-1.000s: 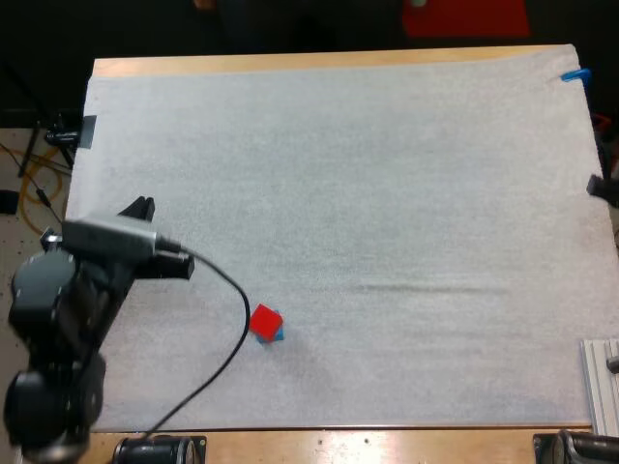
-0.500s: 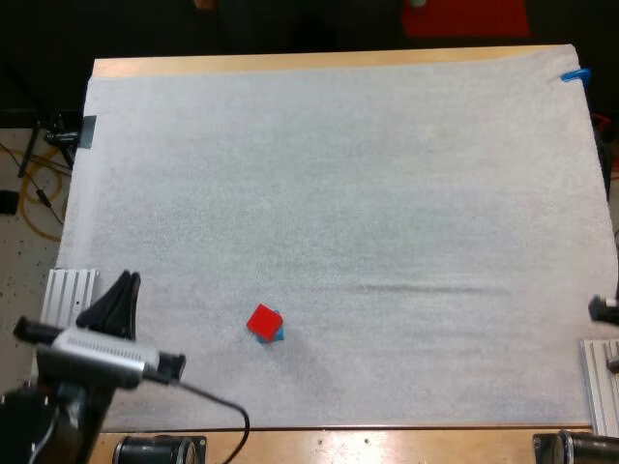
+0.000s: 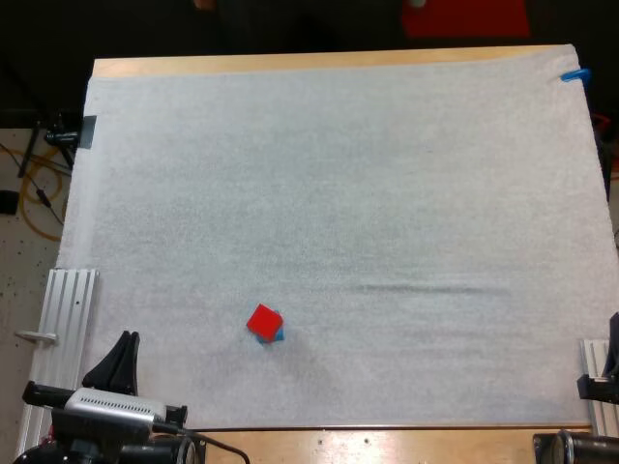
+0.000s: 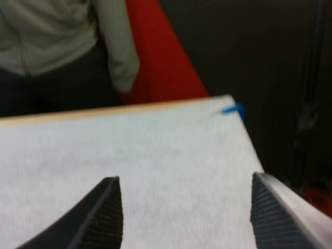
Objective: Stack red cube on blue cube
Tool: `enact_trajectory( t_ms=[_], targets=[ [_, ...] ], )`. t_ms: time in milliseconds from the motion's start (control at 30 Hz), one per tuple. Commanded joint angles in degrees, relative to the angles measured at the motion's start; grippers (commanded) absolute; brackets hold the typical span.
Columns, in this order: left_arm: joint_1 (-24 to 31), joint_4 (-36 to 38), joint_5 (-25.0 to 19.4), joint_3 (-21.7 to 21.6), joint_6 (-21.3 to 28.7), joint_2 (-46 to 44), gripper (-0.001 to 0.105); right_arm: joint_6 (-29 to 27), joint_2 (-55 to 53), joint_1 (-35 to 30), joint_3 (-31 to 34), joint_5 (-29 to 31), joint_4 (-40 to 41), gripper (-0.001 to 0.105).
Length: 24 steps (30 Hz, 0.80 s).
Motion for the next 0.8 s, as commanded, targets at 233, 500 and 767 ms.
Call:
enact_trajectory(
  t_ms=[233,500,767],
  targets=[
    [0.0,3.0,-4.7,2.7,-3.0,-8.0,0.000,-0.3,-2.4,0.0,2.4,-4.2,0.8,0.054],
    [0.0,-1.6,-6.0,9.3,-3.0,-8.0,0.000,-0.3,-2.4,0.0,6.5,-4.2,0.8,0.054],
    [0.0,-1.7,-5.9,12.8,-3.0,-7.9,0.000,-1.1,-2.3,0.0,10.0,-4.2,1.0,0.054]
  ],
)
